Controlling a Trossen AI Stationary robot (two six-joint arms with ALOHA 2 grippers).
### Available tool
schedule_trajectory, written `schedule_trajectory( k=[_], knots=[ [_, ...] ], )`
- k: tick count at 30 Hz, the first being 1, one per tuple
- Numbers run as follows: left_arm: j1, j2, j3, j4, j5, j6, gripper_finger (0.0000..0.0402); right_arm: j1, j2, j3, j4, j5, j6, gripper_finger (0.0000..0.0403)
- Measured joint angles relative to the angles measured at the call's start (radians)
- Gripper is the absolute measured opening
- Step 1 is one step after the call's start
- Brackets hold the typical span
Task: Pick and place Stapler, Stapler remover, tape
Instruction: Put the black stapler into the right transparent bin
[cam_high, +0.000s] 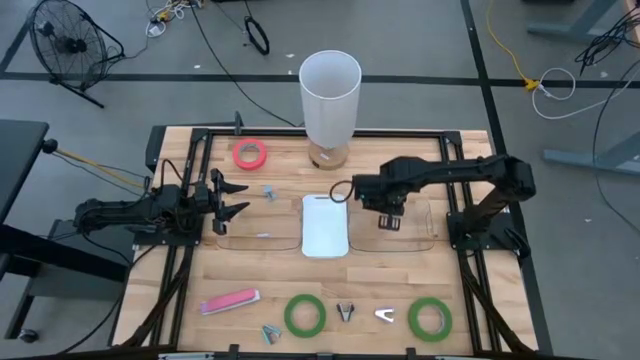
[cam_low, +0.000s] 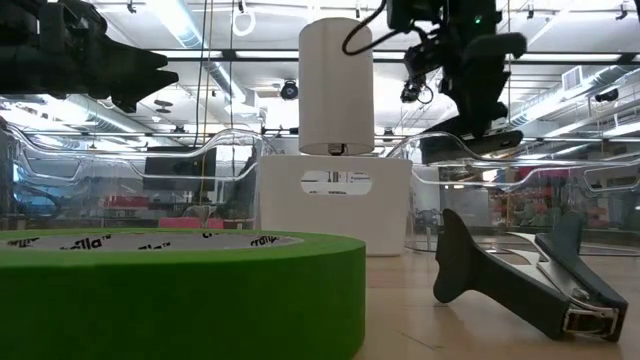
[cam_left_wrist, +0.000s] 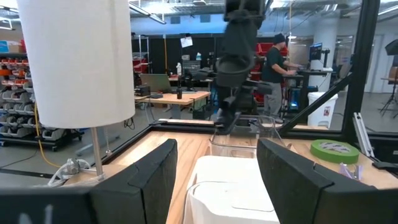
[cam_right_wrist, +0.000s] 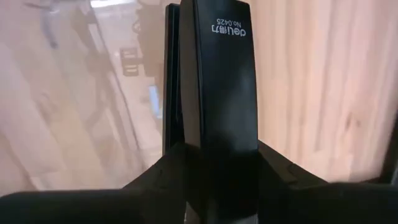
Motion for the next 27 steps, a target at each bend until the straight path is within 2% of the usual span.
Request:
schedule_trajectory(
  k=[10,16,27],
  knots=[
    [0.000,0.000,0.000,0.000,0.000,0.000,0.0225,0.109,0.000,-0.134,0.169,0.061,0.073,0.0119],
    [0.000,0.000,0.000,0.000,0.000,-0.013,0.0225,0.097,0.000,-0.201,0.205,0.107,0.090,0.0119],
    [0.000,0.000,0.000,0.000,0.000,-0.023,0.0225,0.083,0.000,-0.292,0.345,0.101,0.069,0.0119]
  ],
)
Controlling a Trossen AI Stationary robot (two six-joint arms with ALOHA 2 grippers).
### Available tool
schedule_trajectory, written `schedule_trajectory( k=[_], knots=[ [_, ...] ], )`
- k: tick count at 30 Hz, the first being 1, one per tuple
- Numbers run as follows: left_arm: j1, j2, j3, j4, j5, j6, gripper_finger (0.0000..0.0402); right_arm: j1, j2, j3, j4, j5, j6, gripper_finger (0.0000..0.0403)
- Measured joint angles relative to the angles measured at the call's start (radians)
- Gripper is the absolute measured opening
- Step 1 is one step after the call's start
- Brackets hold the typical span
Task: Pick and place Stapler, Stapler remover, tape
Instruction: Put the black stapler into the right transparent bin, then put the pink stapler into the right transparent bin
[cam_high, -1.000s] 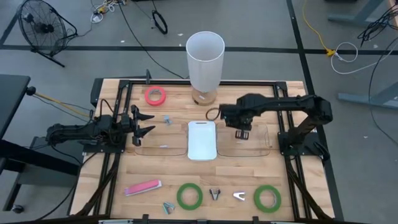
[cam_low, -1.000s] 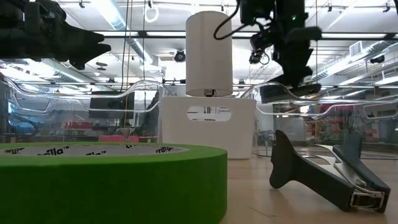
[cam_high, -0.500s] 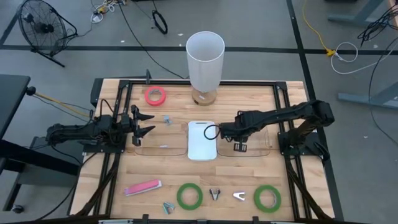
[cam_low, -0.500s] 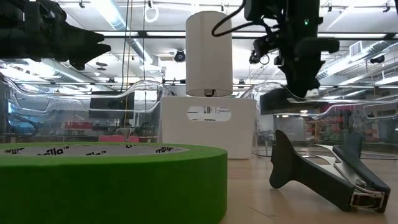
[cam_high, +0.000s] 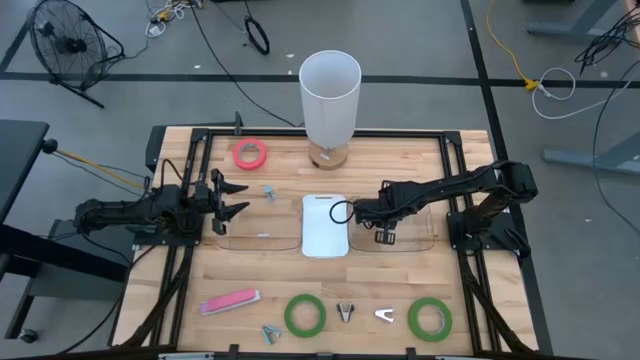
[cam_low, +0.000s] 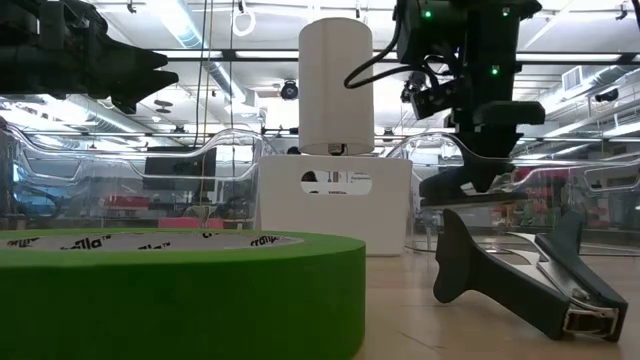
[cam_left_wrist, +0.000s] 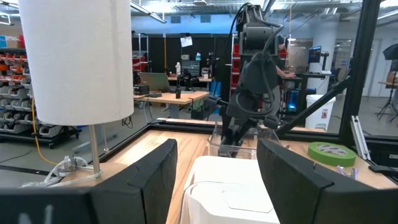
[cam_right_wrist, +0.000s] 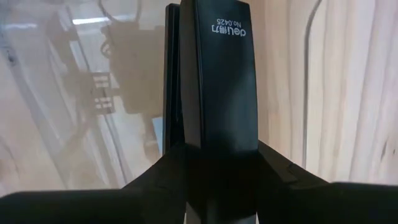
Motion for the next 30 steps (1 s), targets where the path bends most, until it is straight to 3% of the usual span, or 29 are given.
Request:
schedule_trajectory(
  k=[5,11,15,22,25,30],
  knots=[
    [0.000,0.000,0.000,0.000,0.000,0.000,0.0225,0.000,0.000,-0.010,0.003,0.006,-0.010,0.0123],
    [0.000,0.000,0.000,0.000,0.000,0.000,0.0225,0.000,0.000,-0.023,0.044,0.006,0.007,0.0265],
    [0.000,0.000,0.000,0.000,0.000,0.000,0.0225,0.000,0.000,-0.025,0.058,0.022,0.010,0.0314],
    [0.000,0.000,0.000,0.001,0.000,-0.014,0.0225,0.000,0.000,-0.025,0.059,0.057,0.004,0.0304],
    [0.000,0.000,0.000,0.001,0.002,-0.137,0.0225,0.001,0.000,-0.025,0.058,0.044,-0.006,0.0292],
    [0.000,0.000,0.000,0.015,0.068,-0.206,0.0225,0.002,0.000,-0.013,0.047,-0.059,-0.025,0.0278]
  ],
)
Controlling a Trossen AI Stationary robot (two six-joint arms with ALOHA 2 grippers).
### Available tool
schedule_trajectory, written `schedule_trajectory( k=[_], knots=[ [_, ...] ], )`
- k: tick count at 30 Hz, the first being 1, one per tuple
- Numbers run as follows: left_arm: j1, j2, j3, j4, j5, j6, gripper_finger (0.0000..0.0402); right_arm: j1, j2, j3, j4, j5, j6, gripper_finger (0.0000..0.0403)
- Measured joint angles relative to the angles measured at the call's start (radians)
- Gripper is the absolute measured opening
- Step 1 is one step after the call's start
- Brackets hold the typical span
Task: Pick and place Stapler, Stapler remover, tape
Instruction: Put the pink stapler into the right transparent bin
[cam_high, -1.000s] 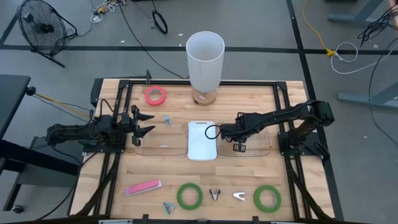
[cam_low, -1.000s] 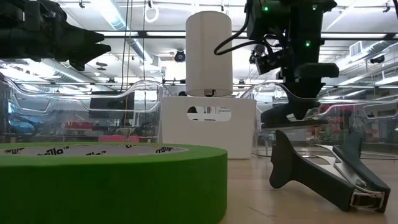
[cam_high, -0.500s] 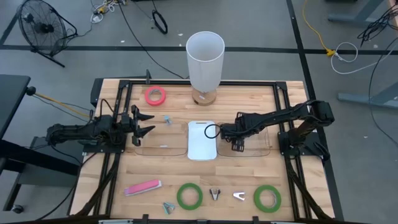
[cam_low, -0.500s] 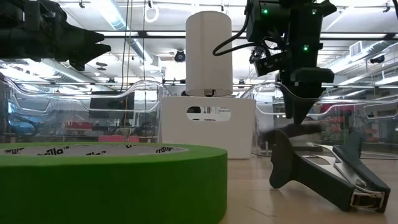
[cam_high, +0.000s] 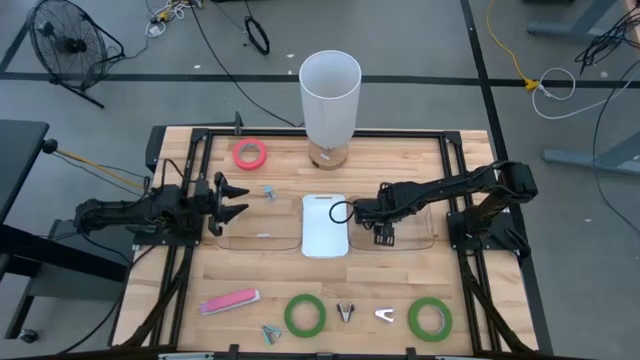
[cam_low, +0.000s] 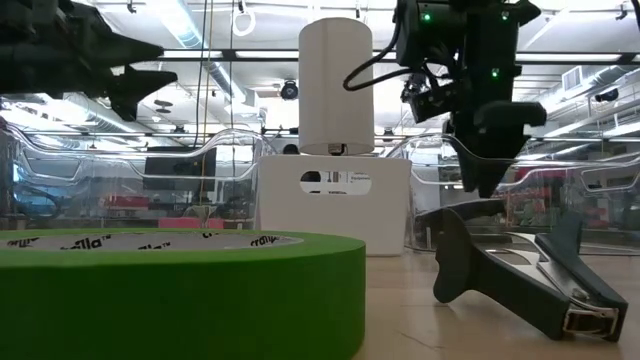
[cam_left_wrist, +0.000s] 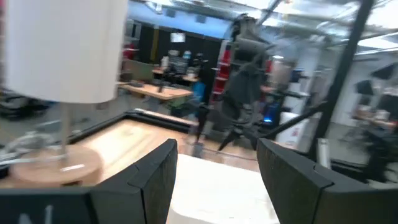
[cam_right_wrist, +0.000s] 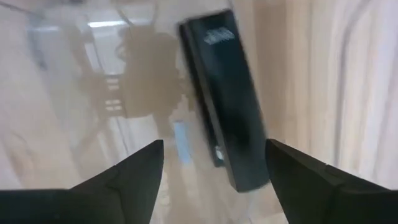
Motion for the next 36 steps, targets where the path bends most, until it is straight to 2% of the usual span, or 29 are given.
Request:
schedule_trajectory(
  k=[4,9,12,16,21,25,29,32,36],
  knots=[
    [-0.005,0.003,0.000,0.051,0.050,-0.017,0.0225,0.000,0.000,0.034,-0.013,-0.003,0.010,0.0274],
    [-0.057,0.076,0.054,0.045,0.038,-0.024,0.0220,0.000,-0.010,0.104,-0.028,0.003,-0.005,0.0274],
    [-0.111,0.188,0.133,0.044,0.016,-0.023,0.0207,0.000,-0.033,0.157,-0.021,0.006,-0.027,0.0274],
    [-0.196,0.417,0.303,-0.004,0.011,0.019,0.0188,0.000,-0.069,0.214,0.019,0.074,-0.056,0.0274],
    [-0.292,0.736,0.601,-0.286,0.010,-0.038,0.0182,0.000,-0.114,0.228,0.075,0.117,-0.076,0.0274],
    [-0.357,0.971,0.830,-0.572,0.011,-0.194,0.0182,0.000,-0.130,0.228,0.071,0.116,-0.074,0.0274],
    [-0.413,1.155,1.052,-0.846,0.025,-0.326,0.0181,0.000,-0.133,0.228,0.070,0.107,-0.050,0.0274],
    [-0.471,1.253,1.161,-0.970,0.048,-0.450,0.0181,0.005,-0.133,0.220,0.071,0.107,-0.023,0.0274],
    [-0.559,1.347,1.217,-1.075,0.047,-0.637,0.0181,0.024,-0.133,0.199,0.051,0.107,0.010,0.0275]
  ],
)
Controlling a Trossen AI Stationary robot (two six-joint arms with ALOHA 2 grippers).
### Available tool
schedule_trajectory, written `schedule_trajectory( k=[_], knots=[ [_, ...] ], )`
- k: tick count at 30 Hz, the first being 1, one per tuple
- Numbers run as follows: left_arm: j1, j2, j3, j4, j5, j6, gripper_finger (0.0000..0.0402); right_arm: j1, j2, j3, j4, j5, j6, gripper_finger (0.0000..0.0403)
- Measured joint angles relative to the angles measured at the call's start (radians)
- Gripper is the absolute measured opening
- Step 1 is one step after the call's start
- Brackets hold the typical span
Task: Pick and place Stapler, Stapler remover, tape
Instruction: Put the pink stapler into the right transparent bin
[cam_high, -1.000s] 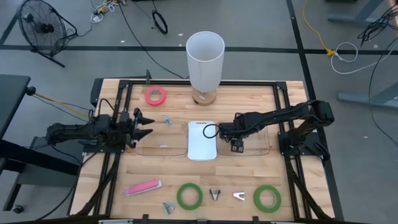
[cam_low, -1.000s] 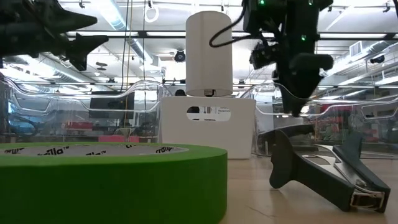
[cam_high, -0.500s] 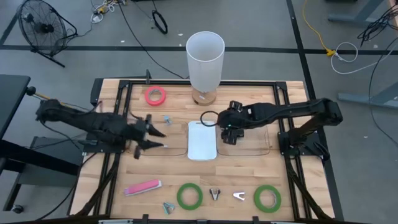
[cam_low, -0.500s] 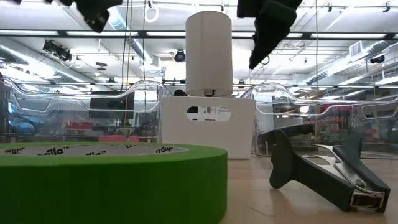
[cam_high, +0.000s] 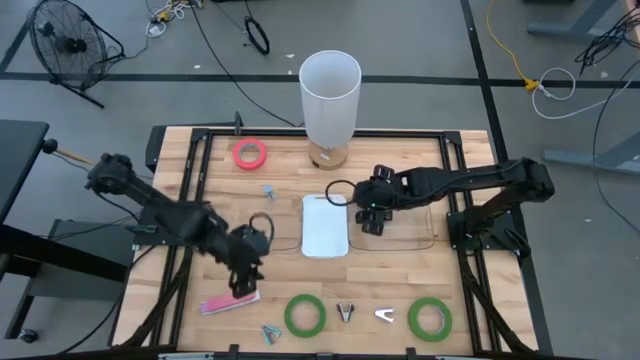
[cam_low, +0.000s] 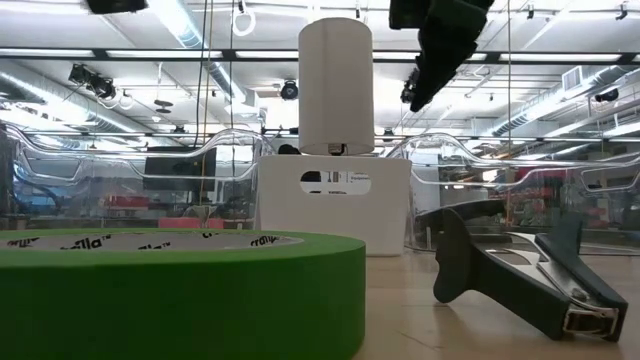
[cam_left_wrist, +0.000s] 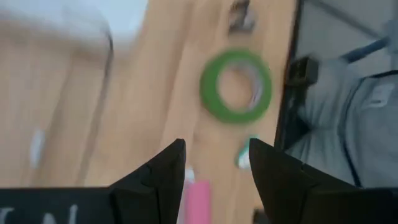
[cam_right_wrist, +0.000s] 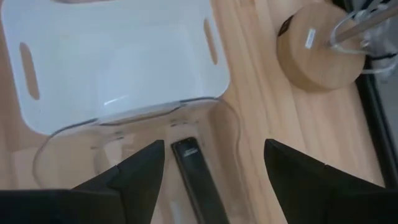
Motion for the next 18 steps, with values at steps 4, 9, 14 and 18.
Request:
schedule_trajectory(
  k=[4,9,14,18],
  knots=[
    [-0.094,0.085,-0.002,-0.176,-0.012,-0.234,0.0181,0.024,0.000,-0.014,-0.003,0.000,0.030,0.0274],
    [-0.201,0.156,-0.002,-0.117,-0.030,-0.331,0.0181,0.066,0.000,-0.014,-0.002,0.000,0.076,0.0275],
    [-0.267,0.207,-0.002,-0.086,-0.047,-0.382,0.0181,0.109,0.000,-0.014,0.007,0.000,0.121,0.0274],
    [-0.299,0.241,-0.002,-0.094,-0.026,-0.421,0.0181,0.139,0.000,-0.014,0.019,0.001,0.128,0.0275]
  ],
)
